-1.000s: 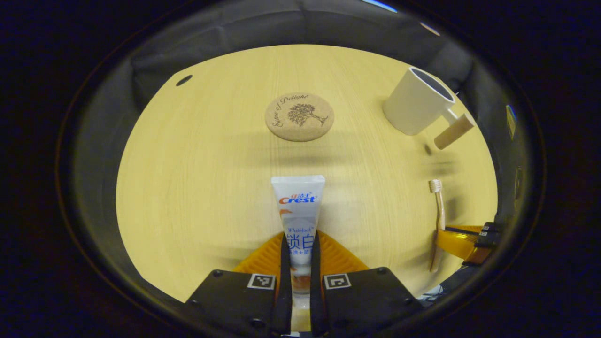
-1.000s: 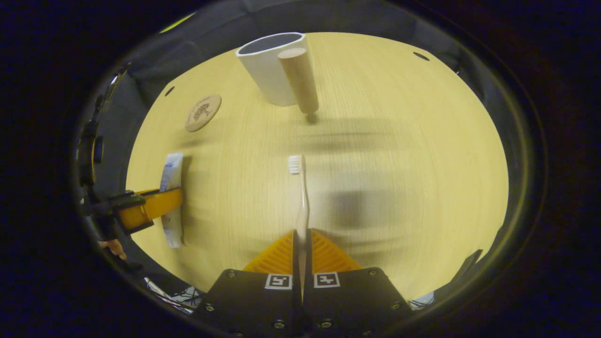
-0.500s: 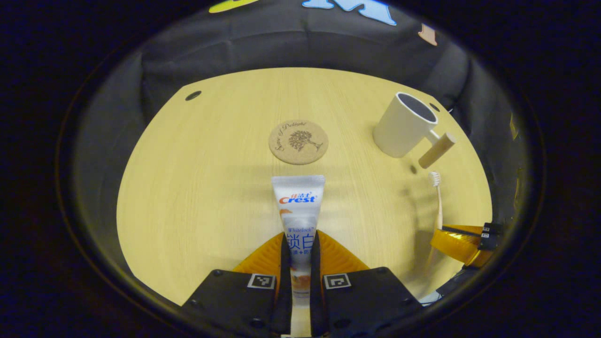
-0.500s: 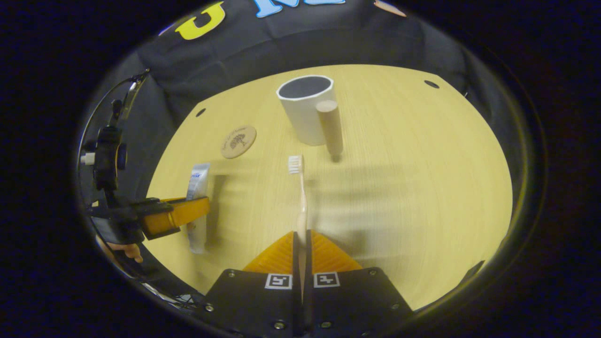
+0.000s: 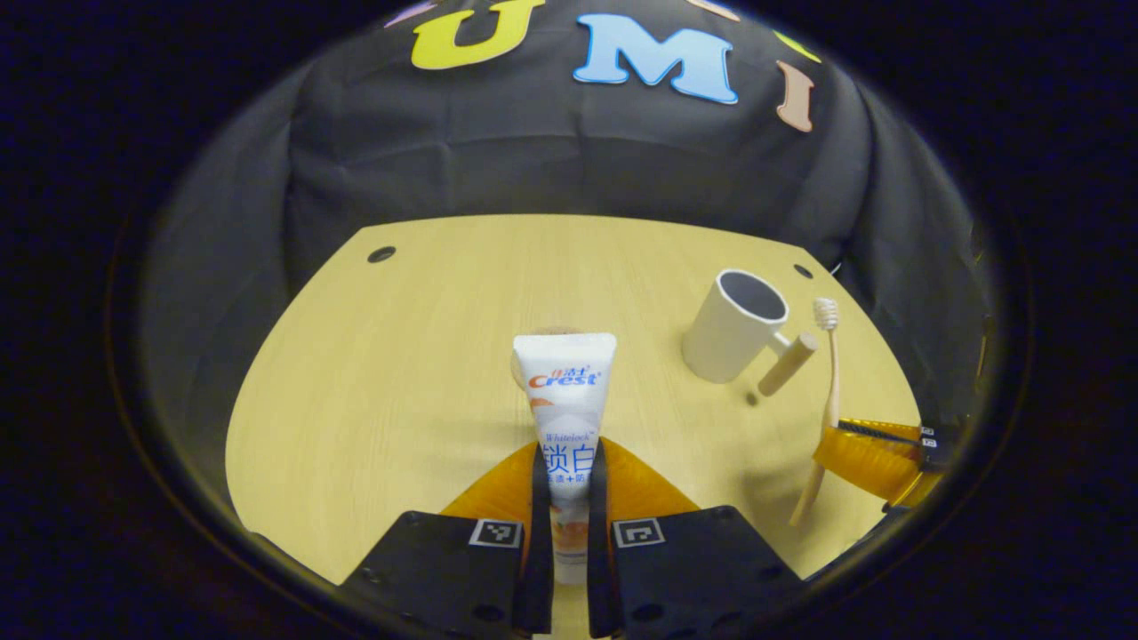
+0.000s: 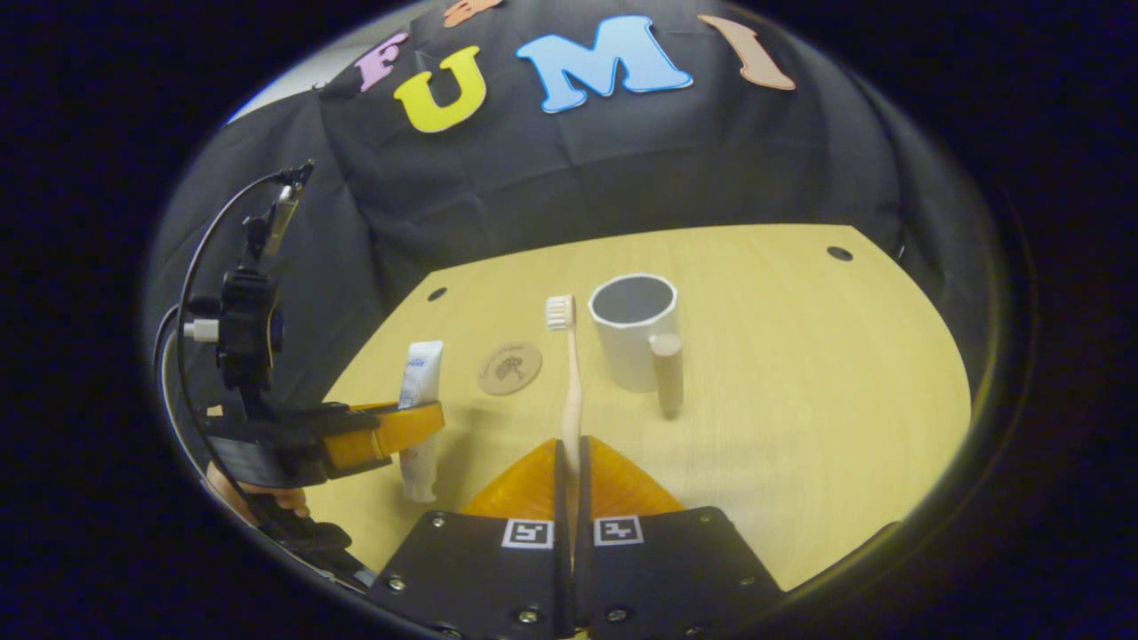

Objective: Put the toothbrush and toothpaste on the desktop into the cup, then pick up the cup and place it on the coaster on the desktop.

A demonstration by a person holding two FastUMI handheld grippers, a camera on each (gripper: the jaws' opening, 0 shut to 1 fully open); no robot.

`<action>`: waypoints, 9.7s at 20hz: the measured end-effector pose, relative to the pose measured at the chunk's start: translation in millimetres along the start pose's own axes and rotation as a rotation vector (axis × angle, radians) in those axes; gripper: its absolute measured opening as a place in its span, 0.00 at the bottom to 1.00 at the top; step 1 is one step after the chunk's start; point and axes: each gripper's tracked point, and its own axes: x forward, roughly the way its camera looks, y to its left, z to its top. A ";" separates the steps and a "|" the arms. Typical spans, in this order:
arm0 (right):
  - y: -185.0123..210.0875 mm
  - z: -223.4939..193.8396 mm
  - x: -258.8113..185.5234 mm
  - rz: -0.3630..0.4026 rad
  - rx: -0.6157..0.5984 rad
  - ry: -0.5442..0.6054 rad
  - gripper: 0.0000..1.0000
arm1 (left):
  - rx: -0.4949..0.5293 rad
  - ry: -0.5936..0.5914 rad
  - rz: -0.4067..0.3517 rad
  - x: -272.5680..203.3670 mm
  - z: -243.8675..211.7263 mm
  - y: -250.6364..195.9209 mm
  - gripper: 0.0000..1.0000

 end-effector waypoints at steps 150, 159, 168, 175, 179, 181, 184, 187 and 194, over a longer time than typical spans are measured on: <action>-100.2 15.0 104.6 -0.200 -0.276 0.624 0.54 | -0.051 -0.595 -0.075 -64.7 160.3 -28.7 0.96; -96.4 15.2 100.4 -0.184 -0.241 0.627 0.20 | -0.066 -0.580 -0.062 -69.8 151.8 -19.7 0.94; -76.2 26.8 92.1 -0.163 -0.250 0.584 0.20 | -0.088 -0.570 -0.054 -82.7 135.8 -3.2 0.96; -19.7 24.1 103.7 -0.098 -0.279 0.580 0.19 | -0.099 -0.558 -0.036 -104.2 111.6 28.8 0.96; 8.7 26.3 114.3 -0.073 -0.300 0.577 0.19 | -0.106 -0.548 -0.018 -114.7 100.5 50.0 0.94; 20.5 30.1 117.0 -0.063 -0.309 0.577 0.19 | -0.110 -0.550 -0.010 -120.3 96.8 59.1 0.94; 35.5 31.1 123.9 -0.052 -0.329 0.583 0.19 | -0.111 -0.553 0.000 -126.2 93.3 70.7 0.96; 47.7 31.2 132.5 -0.044 -0.347 0.594 0.19 | -0.115 -0.551 0.009 -130.3 89.7 81.3 0.96; 63.2 24.2 152.0 -0.053 -0.369 0.626 0.19 | -0.129 -0.553 0.033 -138.1 83.7 103.5 0.96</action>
